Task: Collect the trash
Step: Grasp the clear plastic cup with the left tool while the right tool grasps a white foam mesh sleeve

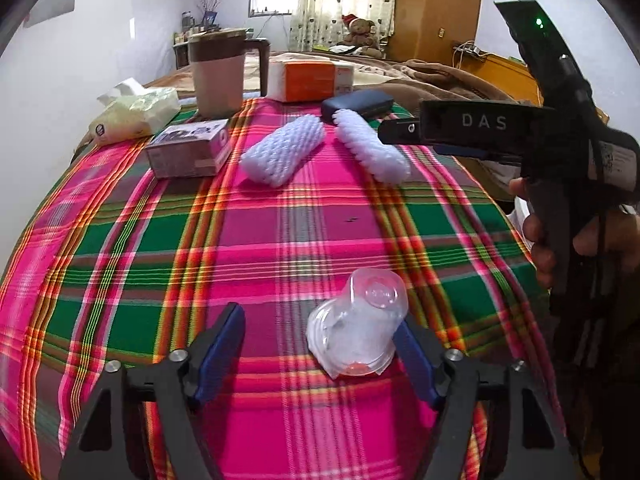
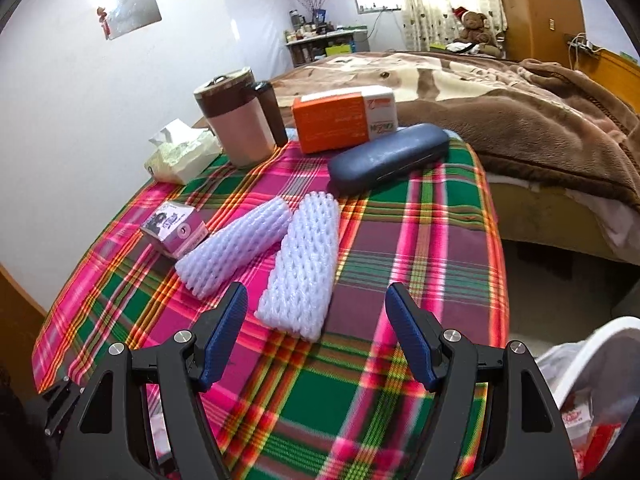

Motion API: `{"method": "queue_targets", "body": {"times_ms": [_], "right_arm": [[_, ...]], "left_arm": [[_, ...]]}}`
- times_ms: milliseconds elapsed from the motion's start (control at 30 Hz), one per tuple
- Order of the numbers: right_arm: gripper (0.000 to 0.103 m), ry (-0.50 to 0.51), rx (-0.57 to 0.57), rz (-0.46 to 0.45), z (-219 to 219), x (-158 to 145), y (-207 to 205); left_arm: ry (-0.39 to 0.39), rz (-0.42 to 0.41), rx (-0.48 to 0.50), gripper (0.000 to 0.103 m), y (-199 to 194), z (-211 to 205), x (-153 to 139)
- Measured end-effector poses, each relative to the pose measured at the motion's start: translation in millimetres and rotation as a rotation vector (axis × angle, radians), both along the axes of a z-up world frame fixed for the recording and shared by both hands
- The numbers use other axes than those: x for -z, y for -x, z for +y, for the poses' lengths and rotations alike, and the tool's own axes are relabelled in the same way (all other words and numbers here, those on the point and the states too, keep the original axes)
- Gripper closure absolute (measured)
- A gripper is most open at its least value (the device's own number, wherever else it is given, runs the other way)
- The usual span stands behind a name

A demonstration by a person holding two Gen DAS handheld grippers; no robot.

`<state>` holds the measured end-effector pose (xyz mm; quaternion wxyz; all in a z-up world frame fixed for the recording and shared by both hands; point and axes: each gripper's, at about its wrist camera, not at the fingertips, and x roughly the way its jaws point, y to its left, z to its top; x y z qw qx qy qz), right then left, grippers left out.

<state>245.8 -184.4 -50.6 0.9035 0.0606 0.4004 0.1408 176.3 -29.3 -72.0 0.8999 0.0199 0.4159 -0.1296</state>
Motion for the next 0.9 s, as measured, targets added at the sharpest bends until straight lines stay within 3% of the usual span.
{"method": "queue_targets", "body": {"times_ms": [167,400,467,633,900], "right_arm": [[0.03,0.015,-0.012,0.038,6.5,9.0,-10.3],[0.031,0.058,-0.003,0.051,12.4,12.8,-17.8],[0.041,0.072,0.001,0.048,13.4,13.0,-18.9],[0.065,0.088,0.004,0.054,14.5,15.1,-20.0],[0.077,0.095,0.019,0.021,13.1,9.1,-11.4]], "left_arm": [[0.005,0.004,-0.013,0.045,-5.5,10.3,-1.6],[0.018,0.013,-0.017,0.057,-7.5,18.6,-3.3],[0.023,0.015,-0.02,0.062,-7.7,20.7,-3.7],[0.051,0.017,-0.031,0.063,-7.2,25.4,-4.4],[0.053,0.004,-0.041,0.064,-6.8,26.8,-6.8]]}}
